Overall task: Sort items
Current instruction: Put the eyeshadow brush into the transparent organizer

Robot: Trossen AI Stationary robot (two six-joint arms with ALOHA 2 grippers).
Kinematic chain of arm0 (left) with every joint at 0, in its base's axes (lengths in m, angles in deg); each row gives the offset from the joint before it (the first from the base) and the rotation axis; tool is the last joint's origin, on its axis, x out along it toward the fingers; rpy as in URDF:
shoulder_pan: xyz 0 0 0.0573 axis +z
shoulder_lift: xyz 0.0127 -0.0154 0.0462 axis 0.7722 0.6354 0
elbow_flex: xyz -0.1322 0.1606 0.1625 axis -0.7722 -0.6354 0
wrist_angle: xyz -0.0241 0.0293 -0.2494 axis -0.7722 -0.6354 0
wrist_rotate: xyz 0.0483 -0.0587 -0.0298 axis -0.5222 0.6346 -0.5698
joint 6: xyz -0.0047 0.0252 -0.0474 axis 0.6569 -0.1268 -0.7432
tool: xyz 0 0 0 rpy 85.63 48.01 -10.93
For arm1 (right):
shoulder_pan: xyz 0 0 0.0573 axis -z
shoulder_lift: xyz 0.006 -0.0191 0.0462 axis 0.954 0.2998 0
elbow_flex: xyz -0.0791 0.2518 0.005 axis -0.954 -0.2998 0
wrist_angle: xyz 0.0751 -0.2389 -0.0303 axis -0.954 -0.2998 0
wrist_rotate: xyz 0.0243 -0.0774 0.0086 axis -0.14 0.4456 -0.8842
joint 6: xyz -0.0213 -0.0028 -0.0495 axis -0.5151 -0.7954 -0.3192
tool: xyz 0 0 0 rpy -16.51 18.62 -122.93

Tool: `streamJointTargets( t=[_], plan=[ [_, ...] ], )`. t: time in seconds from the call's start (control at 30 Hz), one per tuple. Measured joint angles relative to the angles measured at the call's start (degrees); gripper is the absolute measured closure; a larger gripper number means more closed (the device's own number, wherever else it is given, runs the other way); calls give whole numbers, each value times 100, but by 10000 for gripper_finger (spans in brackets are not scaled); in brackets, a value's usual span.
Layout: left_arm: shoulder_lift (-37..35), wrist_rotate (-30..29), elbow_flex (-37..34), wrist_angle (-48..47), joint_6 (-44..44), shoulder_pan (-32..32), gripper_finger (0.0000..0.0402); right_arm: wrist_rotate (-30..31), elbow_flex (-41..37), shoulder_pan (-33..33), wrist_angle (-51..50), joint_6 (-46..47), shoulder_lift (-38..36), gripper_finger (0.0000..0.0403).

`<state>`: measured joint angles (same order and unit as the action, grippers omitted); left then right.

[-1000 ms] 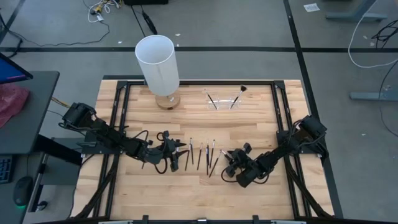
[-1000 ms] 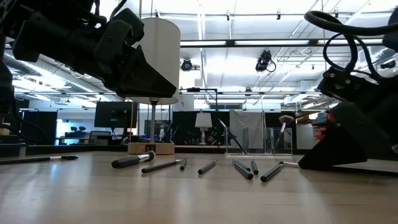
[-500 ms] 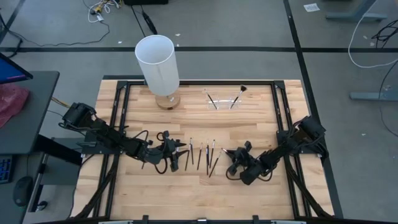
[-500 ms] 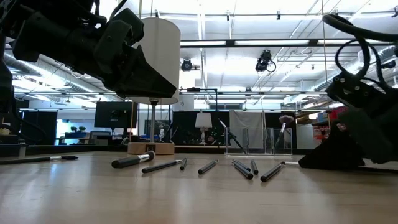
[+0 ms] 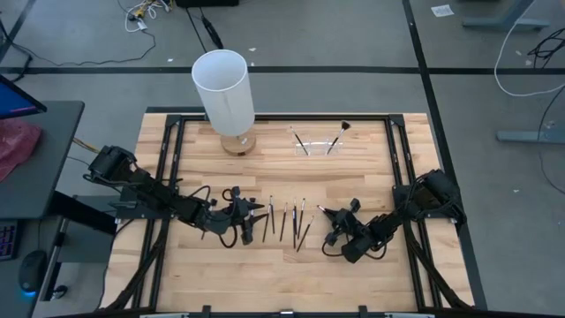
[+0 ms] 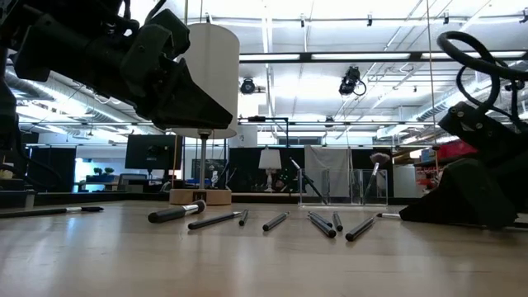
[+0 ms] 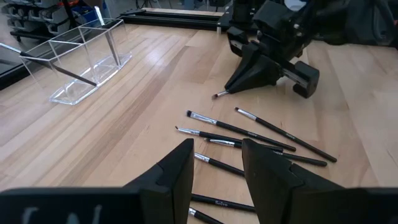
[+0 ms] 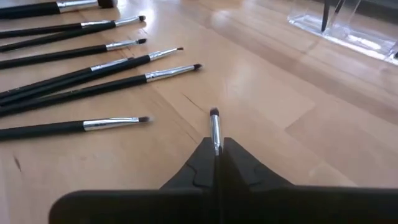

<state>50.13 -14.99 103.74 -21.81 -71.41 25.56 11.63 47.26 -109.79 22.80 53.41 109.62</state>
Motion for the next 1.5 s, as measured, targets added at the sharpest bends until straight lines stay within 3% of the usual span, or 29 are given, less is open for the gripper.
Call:
streamJointTargets(
  t=[0.47, 0.77, 0.9, 1.1, 1.33, 1.5],
  plan=[
    [-2, 2, 0, 13, -2, 0, 264, -834, -41, -28, -27, -667, -962, 394],
    [0, 633, 0, 191, 357, -2, 264, -651, -35, -28, 1053, -1581, -1072, 394],
    [123, 912, 2, 663, 934, 0, 264, -603, -32, -28, 1810, -2088, -1075, 394],
    [778, 1299, 2, 1927, 1935, 8, 264, -685, -22, -22, 3821, -3592, -1086, 394],
    [1352, 1543, 4, 3607, 2250, 163, 256, -1788, 12, 132, 5971, -5264, -1090, 394],
    [1375, 2203, 306, 3692, 2106, 353, 210, -2502, 349, 357, 6139, -5794, -1086, 394]
  ],
)
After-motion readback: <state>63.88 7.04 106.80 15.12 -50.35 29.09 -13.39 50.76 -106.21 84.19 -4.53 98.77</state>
